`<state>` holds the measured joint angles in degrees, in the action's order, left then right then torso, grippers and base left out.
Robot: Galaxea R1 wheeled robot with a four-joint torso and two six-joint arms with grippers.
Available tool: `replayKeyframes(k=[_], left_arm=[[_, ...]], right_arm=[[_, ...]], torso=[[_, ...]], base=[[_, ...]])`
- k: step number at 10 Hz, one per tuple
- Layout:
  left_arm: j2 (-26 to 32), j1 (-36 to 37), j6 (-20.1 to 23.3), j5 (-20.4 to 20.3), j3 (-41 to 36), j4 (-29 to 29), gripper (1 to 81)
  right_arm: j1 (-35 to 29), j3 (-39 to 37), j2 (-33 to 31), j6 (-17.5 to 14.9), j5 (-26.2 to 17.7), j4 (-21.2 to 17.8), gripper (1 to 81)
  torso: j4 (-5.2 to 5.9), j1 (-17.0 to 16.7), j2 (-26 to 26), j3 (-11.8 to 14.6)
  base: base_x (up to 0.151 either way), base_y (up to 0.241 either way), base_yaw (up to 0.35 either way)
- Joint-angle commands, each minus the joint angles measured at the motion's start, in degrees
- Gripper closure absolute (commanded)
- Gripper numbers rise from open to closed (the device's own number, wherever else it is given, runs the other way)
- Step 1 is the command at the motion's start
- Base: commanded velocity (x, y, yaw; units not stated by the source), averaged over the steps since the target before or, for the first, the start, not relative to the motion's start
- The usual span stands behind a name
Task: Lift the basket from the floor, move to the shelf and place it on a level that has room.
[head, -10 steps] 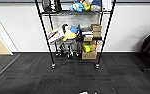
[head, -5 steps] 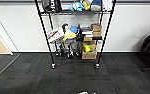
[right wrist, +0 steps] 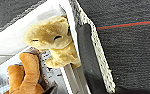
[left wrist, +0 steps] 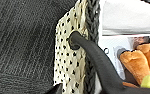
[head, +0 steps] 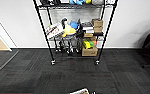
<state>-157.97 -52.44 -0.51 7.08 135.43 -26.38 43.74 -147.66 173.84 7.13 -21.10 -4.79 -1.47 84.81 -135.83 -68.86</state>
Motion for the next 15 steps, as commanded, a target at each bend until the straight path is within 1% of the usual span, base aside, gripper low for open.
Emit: replayKeyframes(k=[1, 4, 5, 9, 10, 11, 12, 14, 15], left_arm=[[0.28, 5.37, -0.1, 2.94, -0.42, -0.51, 1.0], [0.01, 5.46, -0.1, 2.94, -0.86, -0.51, 1.0], [0.1, 5.46, -0.1, 2.94, -1.04, -0.51, 81.1], [0.63, 5.46, -0.19, 3.2, -1.65, -0.78, 81.1], [1.68, 5.46, -0.1, 3.73, -3.5, -0.87, 81.1], [4.06, 5.2, -0.1, 3.55, -7.63, -0.95, 81.1], [7.04, 5.02, -0.1, 3.11, -12.73, -0.87, 81.1], [10.82, 5.02, -0.1, 3.02, -19.22, -0.69, 81.1], [11.61, 4.93, 0.07, 3.02, -20.73, -0.69, 81.1]], right_arm=[[-6.06, 0.37, 0.31, 0.16, -0.87, -1.89, 1.0], [-6.16, 0.46, 0.13, 0.16, -0.7, -2.15, 1.0], [-6.15, 0.46, 0.13, 0.16, -0.78, -2.33, 81.1], [-5.98, 0.81, -0.04, 0.08, -0.87, -2.68, 81.1], [-5.98, 1.6, -0.66, 0.16, -0.87, -2.86, 81.1], [-5.63, 4.06, -2.5, 0.08, -0.87, -4.44, 81.1], [-5.45, 8.5, -5.38, 0.08, -0.69, -5.66, 81.1], [-5.19, 15.13, -10.33, 0.08, -0.61, -6.9, 81.1], [-5.1, 17.33, -12.08, 0.16, -0.17, -7.16, 81.1]], torso=[[0.0, 0.0, 0.0, 0.0], [0.0, 0.0, 0.0, -0.02], [0.0, 0.0, 0.0, -0.02], [0.0, 0.0, 0.0, -0.02], [0.0, 0.0, 0.0, -0.02], [0.0, 0.0, 0.0, -0.02], [0.0, 0.0, 0.0, -0.02], [0.0, 0.0, 0.0, -0.02], [0.0, 0.0, 0.0, -0.02]], base=[[0.0, 0.0, 0.0], [0.0, 0.0, 0.0], [0.0, 0.0, 0.0], [0.0, 0.0, 0.0], [0.0, 0.0, 0.0], [0.0, 0.0, 0.0], [0.0, 0.0, 0.0], [0.0, 0.0, 0.0], [0.0, 0.0, 0.0]])
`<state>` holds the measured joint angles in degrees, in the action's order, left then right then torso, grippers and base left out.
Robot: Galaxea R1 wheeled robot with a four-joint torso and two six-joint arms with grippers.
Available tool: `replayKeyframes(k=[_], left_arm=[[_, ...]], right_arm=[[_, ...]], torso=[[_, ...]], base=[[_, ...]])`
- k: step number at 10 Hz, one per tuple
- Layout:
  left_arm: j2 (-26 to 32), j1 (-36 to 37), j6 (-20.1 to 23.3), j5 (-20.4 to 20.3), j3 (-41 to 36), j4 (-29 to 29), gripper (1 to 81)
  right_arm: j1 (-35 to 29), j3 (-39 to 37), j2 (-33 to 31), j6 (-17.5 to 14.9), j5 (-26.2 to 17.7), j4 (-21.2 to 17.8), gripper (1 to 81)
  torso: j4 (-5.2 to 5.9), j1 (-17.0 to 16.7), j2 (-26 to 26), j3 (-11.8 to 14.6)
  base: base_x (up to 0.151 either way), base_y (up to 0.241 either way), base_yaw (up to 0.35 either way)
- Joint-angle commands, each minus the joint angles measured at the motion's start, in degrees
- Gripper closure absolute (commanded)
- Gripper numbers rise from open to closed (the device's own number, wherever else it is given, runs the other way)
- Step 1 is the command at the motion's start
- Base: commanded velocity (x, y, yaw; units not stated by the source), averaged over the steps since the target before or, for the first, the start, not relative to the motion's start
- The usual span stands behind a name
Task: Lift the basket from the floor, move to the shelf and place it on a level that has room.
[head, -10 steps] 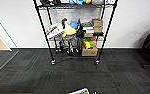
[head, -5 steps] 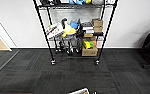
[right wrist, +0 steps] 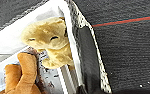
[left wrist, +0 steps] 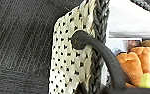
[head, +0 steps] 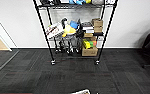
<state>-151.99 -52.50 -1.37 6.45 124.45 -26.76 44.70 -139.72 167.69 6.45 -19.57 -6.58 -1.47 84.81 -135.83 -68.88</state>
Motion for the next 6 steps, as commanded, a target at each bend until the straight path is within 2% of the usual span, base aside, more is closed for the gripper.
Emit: replayKeyframes(k=[1, 6], left_arm=[[6.16, 5.0, 0.93, 3.66, -10.98, -0.4, 81.1], [8.81, 5.08, 0.75, 3.66, -14.85, -0.58, 81.1]], right_arm=[[-5.98, 12.01, -7.96, 0.85, -1.44, -6.16, 81.1], [-4.49, 24.5, -18.51, 0.85, 2.34, -9.33, 81.1]], torso=[[0.0, 0.0, 0.0, 0.0], [0.0, 0.0, 0.0, 0.0]], base=[[0.0, 0.0, 0.0], [0.0, 0.0, 0.0]])
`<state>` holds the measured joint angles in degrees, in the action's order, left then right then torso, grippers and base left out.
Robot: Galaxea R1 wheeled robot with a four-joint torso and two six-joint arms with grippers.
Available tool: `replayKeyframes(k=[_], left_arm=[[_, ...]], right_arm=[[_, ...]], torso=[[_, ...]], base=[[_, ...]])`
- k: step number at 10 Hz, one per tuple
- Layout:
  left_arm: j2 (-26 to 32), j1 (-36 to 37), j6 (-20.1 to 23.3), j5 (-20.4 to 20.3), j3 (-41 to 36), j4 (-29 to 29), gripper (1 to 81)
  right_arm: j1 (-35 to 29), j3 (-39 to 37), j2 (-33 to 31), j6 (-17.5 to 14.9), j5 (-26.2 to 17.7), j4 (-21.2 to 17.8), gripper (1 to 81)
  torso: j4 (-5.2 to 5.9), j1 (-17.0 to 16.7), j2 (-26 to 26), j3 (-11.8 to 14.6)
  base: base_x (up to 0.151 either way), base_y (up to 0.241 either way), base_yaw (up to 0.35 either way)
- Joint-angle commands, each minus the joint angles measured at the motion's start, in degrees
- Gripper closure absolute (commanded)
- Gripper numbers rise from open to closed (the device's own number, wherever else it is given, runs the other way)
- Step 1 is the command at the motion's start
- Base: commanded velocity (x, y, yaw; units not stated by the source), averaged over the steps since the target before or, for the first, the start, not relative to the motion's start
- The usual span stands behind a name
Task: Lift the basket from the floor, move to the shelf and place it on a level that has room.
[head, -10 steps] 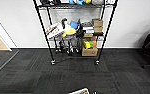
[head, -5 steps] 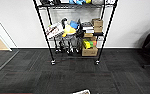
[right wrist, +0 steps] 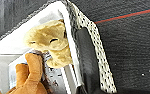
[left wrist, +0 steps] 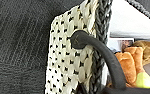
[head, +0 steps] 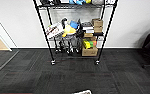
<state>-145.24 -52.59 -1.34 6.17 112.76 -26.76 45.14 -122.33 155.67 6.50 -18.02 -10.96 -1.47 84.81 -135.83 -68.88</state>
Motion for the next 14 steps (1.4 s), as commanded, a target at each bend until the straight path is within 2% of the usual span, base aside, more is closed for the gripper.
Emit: replayKeyframes(k=[1, 3, 5, 7, 8, 9, 11, 13, 14], left_arm=[[2.23, 5.26, 0.73, 4.03, -3.51, -0.58, 81.1], [2.67, 5.61, 0.73, 4.03, -4.83, -0.49, 81.1], [3.9, 6.58, 0.73, 4.03, -7.64, -0.4, 81.1], [5.39, 7.01, 0.73, 3.94, -10.36, -0.31, 81.1], [6.18, 7.01, 0.73, 3.94, -11.15, -0.31, 81.1], [6.89, 7.02, 0.73, 3.94, -11.69, -0.31, 81.1], [8.98, 7.01, 0.81, 3.94, -14.13, -0.4, 81.1], [11.19, 7.01, 0.9, 3.94, -16.96, -0.31, 81.1], [12.07, 7.02, 0.9, 3.93, -17.75, -0.31, 81.1]], right_arm=[[-4.49, 9.64, -8.67, 0.8, 2.53, -5.47, 81.1], [-3.08, 13.53, -12.47, 0.8, 4.92, -7.59, 81.1], [-2.03, 17.49, -15.45, 0.8, 7.03, -7.76, 81.1], [-1.32, 19.24, -16.77, 0.8, 8.09, -7.76, 81.1], [-1.32, 19.86, -16.95, 0.8, 8.17, -7.67, 81.1], [-1.24, 20.21, -17.12, 0.8, 8.17, -7.67, 81.1], [-1.14, 20.83, -17.12, 0.71, 8.17, -7.76, 81.1], [-0.18, 21.44, -17.21, 0.71, 8.17, -7.59, 81.1], [0.26, 21.79, -17.56, 0.62, 8.17, -7.67, 81.1]], torso=[[0.0, -3.69, 5.73, 0.0], [0.0, -3.91, 6.17, 0.0], [-2.46, -5.8, 9.18, 0.0], [-3.77, -7.82, 12.44, 0.0], [-1.77, -9.18, 14.56, 0.0], [-2.23, -10.05, 16.0, 0.0], [-2.36, -12.22, 19.41, 5.6], [-2.36, -13.94, 22.23, 6.93], [-2.36, -14.95, 23.76, 8.53]], base=[[0.0, 0.0, 0.0], [0.0, 0.0, 0.0], [0.0, 0.0, 0.0], [0.0, 0.0, 0.0], [0.0, 0.0, 0.0], [0.0, 0.0, 0.0], [0.0, 0.0, 0.0], [0.0, 0.0, 0.0], [0.0, 0.0, 0.0]])
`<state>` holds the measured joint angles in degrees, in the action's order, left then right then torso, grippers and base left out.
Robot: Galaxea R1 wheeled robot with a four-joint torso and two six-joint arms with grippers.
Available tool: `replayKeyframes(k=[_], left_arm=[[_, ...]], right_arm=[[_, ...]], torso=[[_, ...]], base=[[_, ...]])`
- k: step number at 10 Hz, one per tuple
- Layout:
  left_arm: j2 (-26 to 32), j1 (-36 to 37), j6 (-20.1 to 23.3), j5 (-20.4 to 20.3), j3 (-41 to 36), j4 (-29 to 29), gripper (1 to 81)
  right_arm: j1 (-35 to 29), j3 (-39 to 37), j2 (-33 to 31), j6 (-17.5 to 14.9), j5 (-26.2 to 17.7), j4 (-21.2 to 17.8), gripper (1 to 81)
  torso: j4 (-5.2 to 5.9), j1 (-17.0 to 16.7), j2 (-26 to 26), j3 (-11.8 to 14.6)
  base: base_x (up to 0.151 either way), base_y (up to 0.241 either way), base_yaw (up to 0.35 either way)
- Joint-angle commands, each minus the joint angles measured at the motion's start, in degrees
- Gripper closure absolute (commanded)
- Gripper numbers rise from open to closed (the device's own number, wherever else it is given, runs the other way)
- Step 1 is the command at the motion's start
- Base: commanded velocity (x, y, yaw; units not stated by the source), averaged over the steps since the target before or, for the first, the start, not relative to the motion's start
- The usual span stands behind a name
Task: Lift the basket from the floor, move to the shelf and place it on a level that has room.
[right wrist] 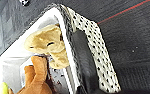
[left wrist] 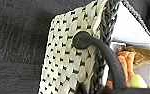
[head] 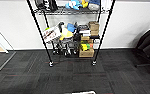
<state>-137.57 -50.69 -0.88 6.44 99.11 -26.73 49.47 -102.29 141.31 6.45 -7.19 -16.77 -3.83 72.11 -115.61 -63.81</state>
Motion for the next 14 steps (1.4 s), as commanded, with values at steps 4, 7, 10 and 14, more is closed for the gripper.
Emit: replayKeyframes(k=[4, 7, 10, 14], left_arm=[[6.51, 5.03, 0.44, 3.58, -7.08, -0.34, 81.1], [7.3, 4.76, 0.61, 3.58, -8.49, -0.25, 81.1], [6.61, 4.93, 0.61, 2.63, -8.23, -0.07, 81.1], [6.51, 8.01, -0.34, 0.15, -5.51, -1.46, 81.1]], right_arm=[[-3.89, 7.1, -7.06, 0.67, -1.78, -1.77, 81.1], [-2.31, 11.77, -10.67, 0.58, 1.57, -1.77, 81.1], [-3.44, 12.04, -11.2, 0.67, 2.0, -1.68, 81.1], [-9.33, 11.25, -9.8, 1.63, 2.45, -2.56, 81.1]], torso=[[0.0, -7.12, 10.98, 10.82], [0.0, -10.97, 16.79, 10.82], [0.0, -13.86, 21.17, 12.26], [0.0, -18.86, 28.9, 12.28]], base=[[0.0, 0.0, 0.0], [0.0, 0.0, 0.0], [0.0, 0.0, 0.0], [0.0, 0.0, 0.0]])
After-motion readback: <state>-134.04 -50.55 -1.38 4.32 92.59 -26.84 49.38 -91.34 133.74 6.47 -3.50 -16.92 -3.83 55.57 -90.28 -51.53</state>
